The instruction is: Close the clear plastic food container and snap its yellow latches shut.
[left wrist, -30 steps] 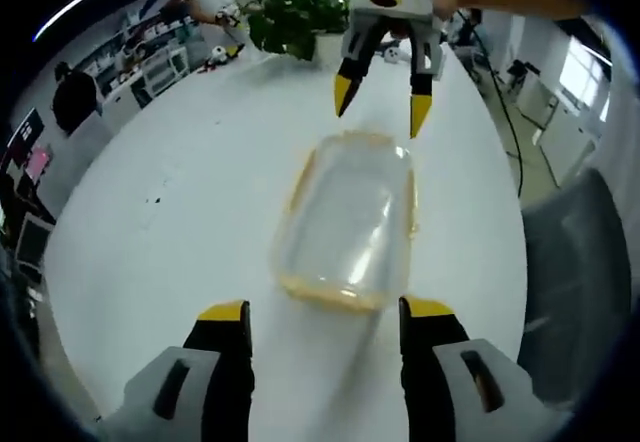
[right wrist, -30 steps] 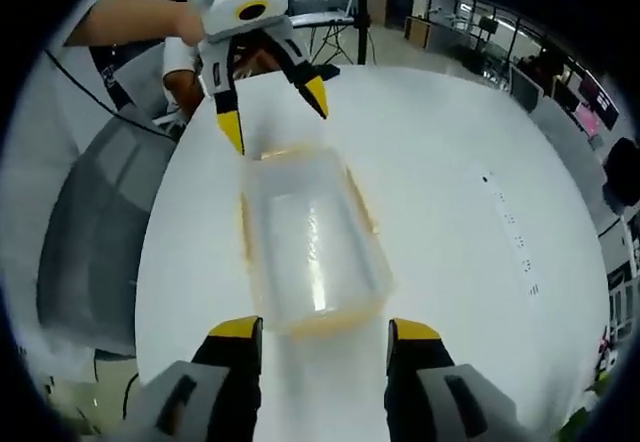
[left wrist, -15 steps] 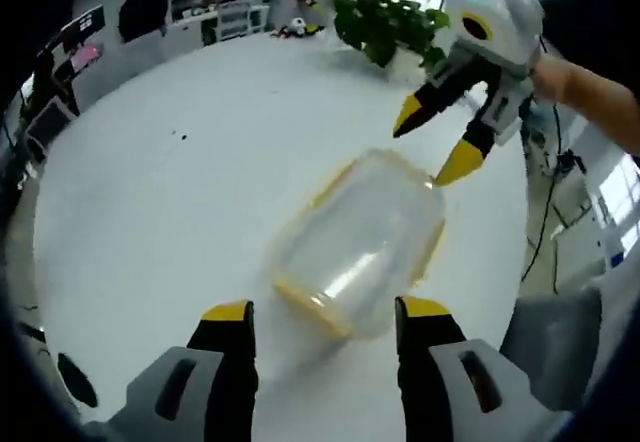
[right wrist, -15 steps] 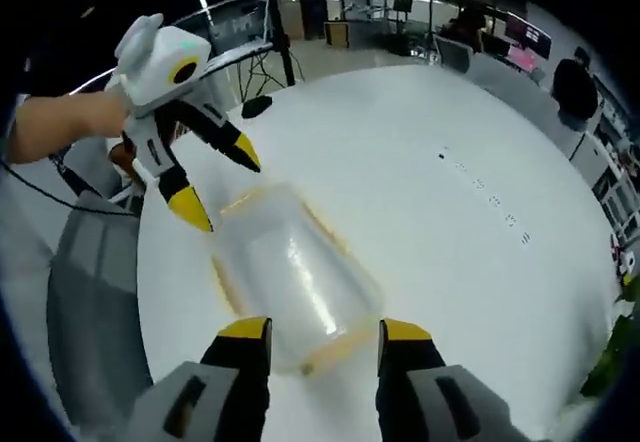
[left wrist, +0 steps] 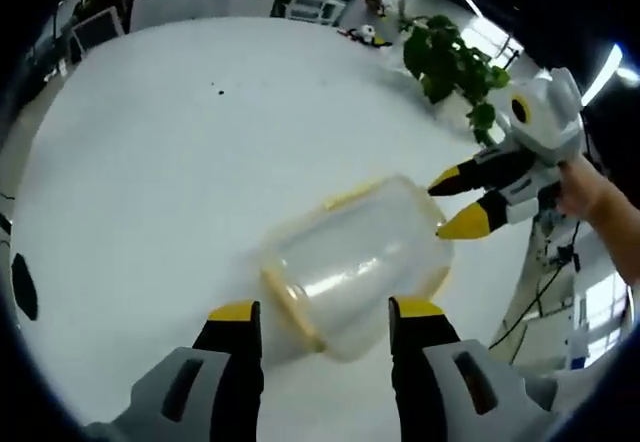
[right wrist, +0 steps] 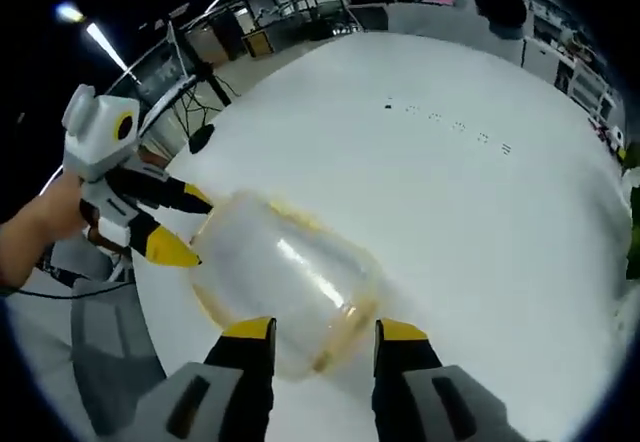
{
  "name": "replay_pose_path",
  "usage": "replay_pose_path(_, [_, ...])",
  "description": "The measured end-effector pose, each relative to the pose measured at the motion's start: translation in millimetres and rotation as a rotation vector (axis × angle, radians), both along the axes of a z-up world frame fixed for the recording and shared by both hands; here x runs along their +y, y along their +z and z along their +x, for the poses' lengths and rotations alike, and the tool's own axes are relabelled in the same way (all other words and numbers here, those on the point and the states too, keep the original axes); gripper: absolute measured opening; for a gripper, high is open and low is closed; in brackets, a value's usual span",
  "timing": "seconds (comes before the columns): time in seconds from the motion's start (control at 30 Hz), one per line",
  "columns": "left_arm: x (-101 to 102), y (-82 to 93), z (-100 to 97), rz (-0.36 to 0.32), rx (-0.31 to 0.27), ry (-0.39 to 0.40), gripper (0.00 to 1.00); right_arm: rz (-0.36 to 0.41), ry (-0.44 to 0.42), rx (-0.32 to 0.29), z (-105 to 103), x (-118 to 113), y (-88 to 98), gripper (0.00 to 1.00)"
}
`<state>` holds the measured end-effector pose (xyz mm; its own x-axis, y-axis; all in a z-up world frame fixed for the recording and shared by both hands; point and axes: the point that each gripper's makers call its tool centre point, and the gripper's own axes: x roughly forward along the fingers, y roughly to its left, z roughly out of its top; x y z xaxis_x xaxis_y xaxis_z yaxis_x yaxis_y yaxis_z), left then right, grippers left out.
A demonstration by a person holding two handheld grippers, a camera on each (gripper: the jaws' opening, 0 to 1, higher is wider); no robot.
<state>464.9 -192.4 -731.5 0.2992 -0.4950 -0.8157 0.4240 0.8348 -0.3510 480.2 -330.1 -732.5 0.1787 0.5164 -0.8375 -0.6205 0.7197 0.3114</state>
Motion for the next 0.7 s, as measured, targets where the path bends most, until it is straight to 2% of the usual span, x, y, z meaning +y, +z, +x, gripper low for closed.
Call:
replay_pose_path(0.17, [0.9, -8.4, -2.6, -0.009, 0.023, 0.015, 0.45, 0.036, -0.041, 0.045, -3.2, 2.1, -4.3, 0.35])
replay_pose_path(0.27, [-6.0, -5.7, -4.4, -0.049, 0.038, 0.019, 0.41, 0.038, -0.035, 0.043, -3.5, 3.6, -3.1, 0.35])
replay_pose_path(0.3, [-5.3, -6.8, -5.3, -0.045, 0.053, 0.033, 0.41, 0.036, -0.032, 0.04, -3.0, 3.5, -3.2, 0.35])
replay_pose_path(0.63, [-7.6, -6.7, -4.5, -0.047, 0.042, 0.016, 0.38, 0.028, -0.015, 0.051, -3.3, 5.6, -4.3, 0.3])
replay_pose_path(0.67, [-7.6, -7.5, -8.7, -0.049, 0.069, 0.019, 0.37, 0.058, 0.0, 0.049, -3.3, 11.7, -1.5, 0.29])
replay_pose_path(0.7, [-30.1, 3.0, -2.3, -0.191, 0.046, 0.029, 0.34, 0.02, 0.002, 0.044, -2.3, 7.6, -2.8, 0.28])
